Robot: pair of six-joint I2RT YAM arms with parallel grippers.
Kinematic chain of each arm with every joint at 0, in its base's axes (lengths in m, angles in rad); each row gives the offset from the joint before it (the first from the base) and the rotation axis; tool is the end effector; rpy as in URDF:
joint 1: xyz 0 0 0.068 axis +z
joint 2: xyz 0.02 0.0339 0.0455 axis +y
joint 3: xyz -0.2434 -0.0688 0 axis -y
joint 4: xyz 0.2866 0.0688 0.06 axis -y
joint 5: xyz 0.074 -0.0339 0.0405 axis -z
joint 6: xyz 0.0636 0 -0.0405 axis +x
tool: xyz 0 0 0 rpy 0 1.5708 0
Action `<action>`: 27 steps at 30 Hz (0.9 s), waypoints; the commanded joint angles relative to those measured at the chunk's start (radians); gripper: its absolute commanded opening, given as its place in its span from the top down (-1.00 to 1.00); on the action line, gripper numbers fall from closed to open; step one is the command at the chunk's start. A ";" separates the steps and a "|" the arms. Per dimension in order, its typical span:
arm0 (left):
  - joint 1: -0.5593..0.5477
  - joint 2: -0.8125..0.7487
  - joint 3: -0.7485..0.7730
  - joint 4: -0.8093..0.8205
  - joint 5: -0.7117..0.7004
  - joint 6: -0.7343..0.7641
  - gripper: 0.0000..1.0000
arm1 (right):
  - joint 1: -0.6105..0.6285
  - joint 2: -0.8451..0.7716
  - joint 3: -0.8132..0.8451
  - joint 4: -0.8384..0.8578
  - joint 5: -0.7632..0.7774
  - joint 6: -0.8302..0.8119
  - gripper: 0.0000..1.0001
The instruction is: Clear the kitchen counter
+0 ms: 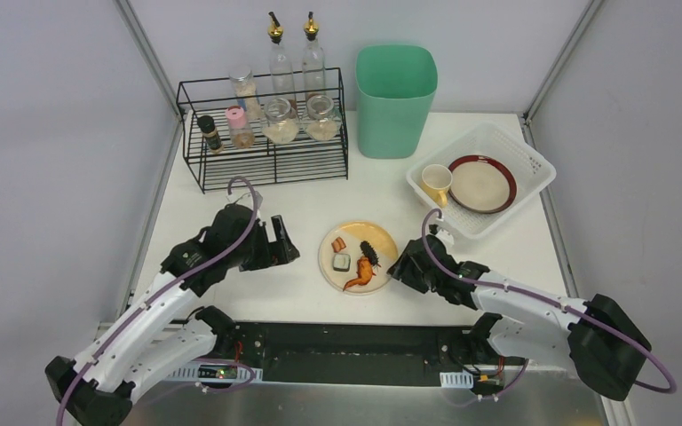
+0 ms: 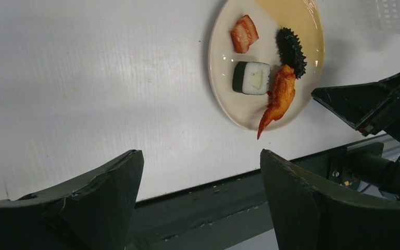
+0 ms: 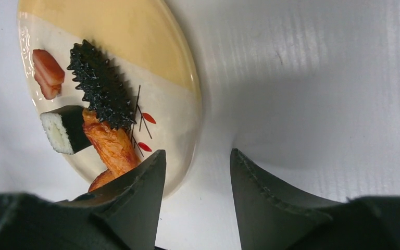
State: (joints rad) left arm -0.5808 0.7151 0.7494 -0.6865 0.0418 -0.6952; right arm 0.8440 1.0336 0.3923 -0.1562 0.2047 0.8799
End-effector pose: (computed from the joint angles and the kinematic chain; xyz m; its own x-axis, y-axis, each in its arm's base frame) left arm 0.1908 -0.1284 0.2594 -0.7586 -0.2676 -0.5941 0.1173 0.8408 -0.5285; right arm 0.1799 0.1829 0.1017 -0.7942 0.2424 -0.5572 -0.0397 0.8943 0.4456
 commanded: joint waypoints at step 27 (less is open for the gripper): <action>0.006 0.732 -0.014 0.528 0.171 -0.094 -0.02 | 0.039 -0.187 -0.064 -0.063 0.082 -0.017 -0.08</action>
State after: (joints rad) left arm -0.5808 1.4132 0.7071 -0.2295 0.1772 -0.7712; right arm 0.8772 0.8600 0.3477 -0.1997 0.2684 0.8665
